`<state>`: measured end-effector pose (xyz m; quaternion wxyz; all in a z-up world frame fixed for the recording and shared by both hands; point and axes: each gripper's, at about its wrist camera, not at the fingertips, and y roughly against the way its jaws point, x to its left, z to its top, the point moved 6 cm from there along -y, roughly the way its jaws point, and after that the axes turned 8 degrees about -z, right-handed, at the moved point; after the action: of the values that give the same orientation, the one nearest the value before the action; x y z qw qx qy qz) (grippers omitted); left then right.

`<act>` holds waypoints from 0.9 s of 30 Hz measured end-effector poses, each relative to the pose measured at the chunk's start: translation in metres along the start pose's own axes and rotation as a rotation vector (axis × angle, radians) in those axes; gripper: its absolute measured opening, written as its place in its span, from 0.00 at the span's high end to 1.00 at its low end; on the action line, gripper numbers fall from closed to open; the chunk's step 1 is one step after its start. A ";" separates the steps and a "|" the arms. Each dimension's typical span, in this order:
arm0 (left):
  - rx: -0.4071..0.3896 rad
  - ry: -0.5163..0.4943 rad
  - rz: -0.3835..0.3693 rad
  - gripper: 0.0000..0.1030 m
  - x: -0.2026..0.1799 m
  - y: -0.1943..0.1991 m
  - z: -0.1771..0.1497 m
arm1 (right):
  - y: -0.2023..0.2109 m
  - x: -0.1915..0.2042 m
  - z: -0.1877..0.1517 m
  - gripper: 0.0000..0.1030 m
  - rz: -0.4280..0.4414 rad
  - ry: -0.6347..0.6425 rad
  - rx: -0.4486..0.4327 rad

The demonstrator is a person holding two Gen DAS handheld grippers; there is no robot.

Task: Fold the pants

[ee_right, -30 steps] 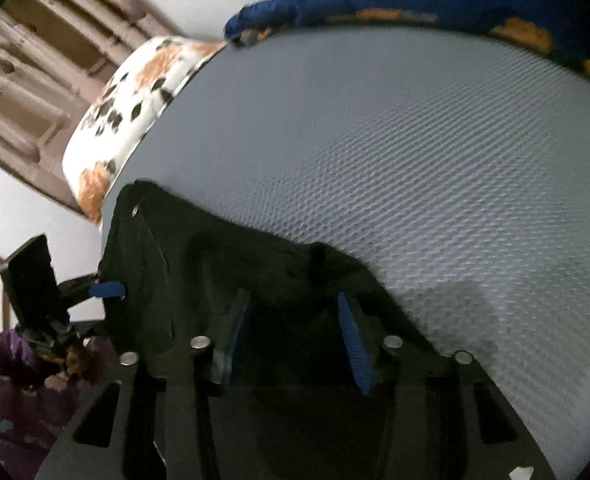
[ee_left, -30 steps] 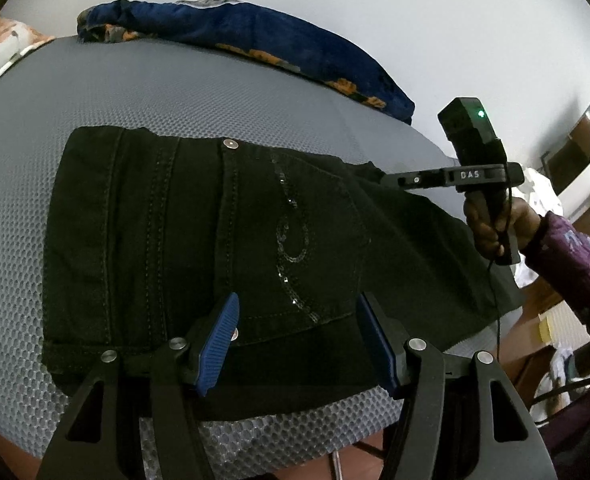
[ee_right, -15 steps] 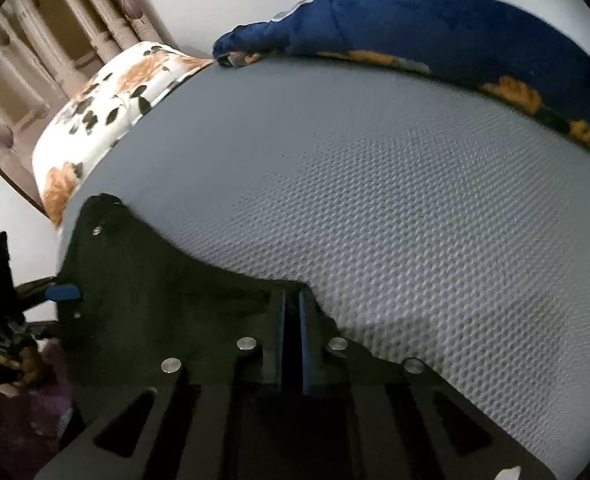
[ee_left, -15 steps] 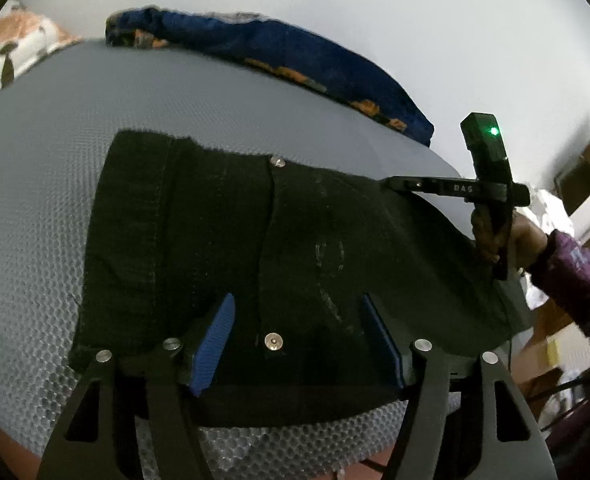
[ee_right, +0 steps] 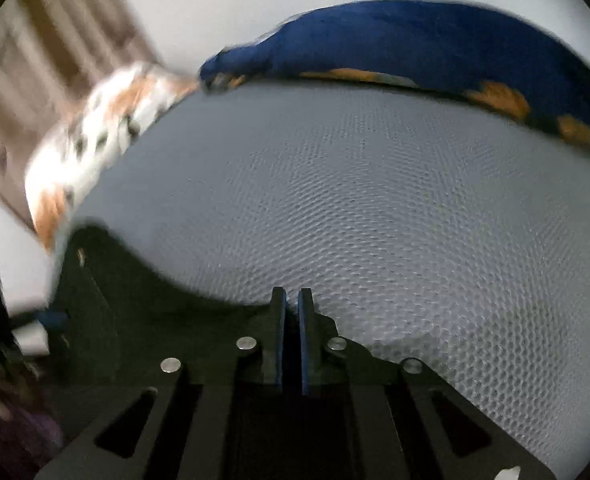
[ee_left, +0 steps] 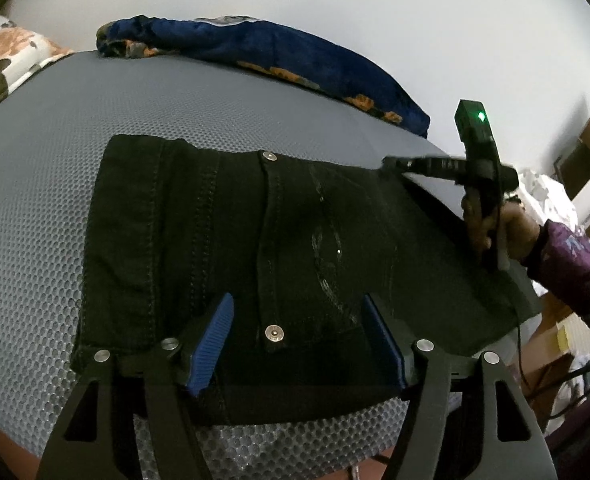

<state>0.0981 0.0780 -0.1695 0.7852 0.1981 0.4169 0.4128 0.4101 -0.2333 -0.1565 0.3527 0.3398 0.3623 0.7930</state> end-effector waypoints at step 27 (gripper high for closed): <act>-0.004 0.201 -0.062 0.31 0.033 0.024 0.008 | 0.066 0.152 -0.220 0.84 -0.100 0.152 0.089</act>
<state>0.1037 0.1192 -0.1657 0.7521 0.1412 0.4988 0.4069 0.1355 -0.2168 -0.1715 0.3481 0.2755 0.4392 0.7810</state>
